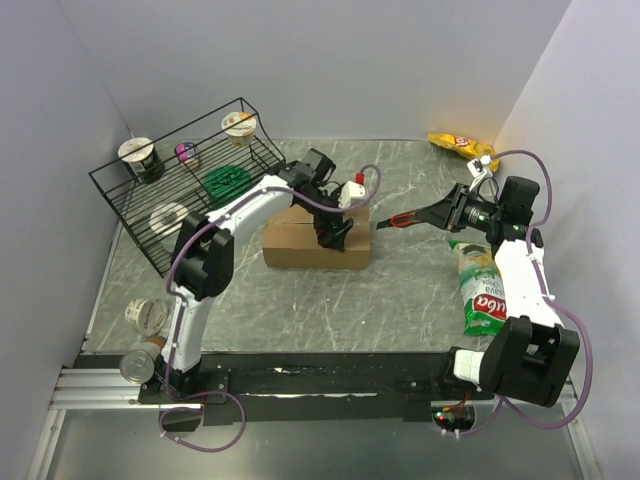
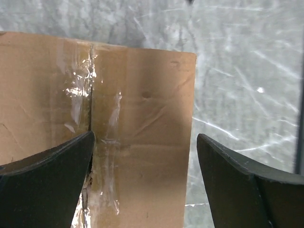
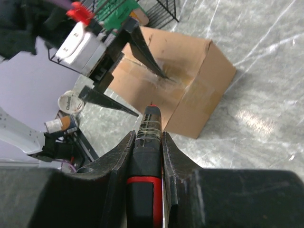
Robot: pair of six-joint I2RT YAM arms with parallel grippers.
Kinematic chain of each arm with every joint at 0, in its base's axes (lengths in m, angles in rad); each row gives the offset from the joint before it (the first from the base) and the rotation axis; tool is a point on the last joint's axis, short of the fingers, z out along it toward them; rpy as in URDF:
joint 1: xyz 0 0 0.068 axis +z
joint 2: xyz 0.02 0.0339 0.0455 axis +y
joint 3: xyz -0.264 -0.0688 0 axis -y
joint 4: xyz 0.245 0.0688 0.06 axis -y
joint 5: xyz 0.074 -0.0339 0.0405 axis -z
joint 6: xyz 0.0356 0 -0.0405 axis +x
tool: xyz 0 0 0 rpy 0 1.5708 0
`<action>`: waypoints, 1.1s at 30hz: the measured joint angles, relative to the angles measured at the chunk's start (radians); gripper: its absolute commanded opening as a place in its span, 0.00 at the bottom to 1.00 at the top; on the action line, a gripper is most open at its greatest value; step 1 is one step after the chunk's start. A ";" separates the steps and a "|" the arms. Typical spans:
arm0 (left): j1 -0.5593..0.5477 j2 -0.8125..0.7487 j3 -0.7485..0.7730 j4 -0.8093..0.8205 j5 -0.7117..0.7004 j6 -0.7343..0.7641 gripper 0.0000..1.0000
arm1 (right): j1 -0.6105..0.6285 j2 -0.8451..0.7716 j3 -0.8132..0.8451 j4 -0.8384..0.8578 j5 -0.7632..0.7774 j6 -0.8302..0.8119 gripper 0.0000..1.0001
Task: Unpack the express box
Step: Cut the express box at the center of the board.
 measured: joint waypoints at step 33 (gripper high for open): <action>0.058 0.014 0.068 -0.160 -0.098 0.006 0.96 | 0.016 0.084 -0.033 -0.016 0.008 -0.063 0.00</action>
